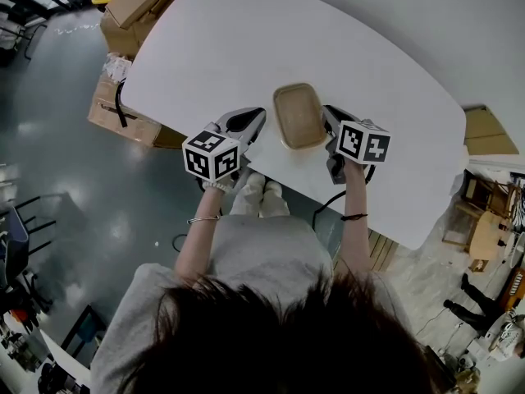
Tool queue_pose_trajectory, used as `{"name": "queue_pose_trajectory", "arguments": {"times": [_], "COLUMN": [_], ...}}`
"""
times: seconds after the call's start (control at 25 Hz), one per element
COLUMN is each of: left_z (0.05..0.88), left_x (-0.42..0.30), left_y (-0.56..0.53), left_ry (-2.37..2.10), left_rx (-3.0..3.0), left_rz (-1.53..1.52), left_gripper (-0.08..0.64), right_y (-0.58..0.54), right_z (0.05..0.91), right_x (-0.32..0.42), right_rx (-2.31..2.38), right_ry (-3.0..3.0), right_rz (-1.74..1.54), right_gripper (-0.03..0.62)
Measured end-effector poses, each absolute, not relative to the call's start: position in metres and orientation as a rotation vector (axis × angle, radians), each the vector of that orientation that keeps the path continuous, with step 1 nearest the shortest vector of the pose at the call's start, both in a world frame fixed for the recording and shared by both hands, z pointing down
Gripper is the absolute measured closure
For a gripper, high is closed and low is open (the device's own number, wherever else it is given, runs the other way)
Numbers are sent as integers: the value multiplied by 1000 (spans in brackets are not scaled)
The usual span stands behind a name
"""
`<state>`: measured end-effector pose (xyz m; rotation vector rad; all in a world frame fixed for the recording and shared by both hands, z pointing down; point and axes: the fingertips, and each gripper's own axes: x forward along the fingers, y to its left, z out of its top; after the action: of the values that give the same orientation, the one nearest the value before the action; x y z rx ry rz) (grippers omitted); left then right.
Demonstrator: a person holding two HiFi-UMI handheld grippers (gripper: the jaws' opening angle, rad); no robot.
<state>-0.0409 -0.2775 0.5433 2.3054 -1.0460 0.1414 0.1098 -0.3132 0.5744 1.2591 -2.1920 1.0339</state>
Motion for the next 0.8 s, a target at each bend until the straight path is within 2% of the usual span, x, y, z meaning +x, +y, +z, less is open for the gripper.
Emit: {"name": "queue_pose_trajectory", "arguments": {"times": [0.8], "left_z": [494], "left_x": [-59], "left_y": [-276], "left_ry": [-1061], "left_rx": [2401], "left_rz": [52], "left_gripper": [569], "right_y": [-297], "right_z": [505], "right_x": [100], "right_rx": [1311], "right_ry": [-2388], "right_rz": [1018], "right_gripper": [549]}}
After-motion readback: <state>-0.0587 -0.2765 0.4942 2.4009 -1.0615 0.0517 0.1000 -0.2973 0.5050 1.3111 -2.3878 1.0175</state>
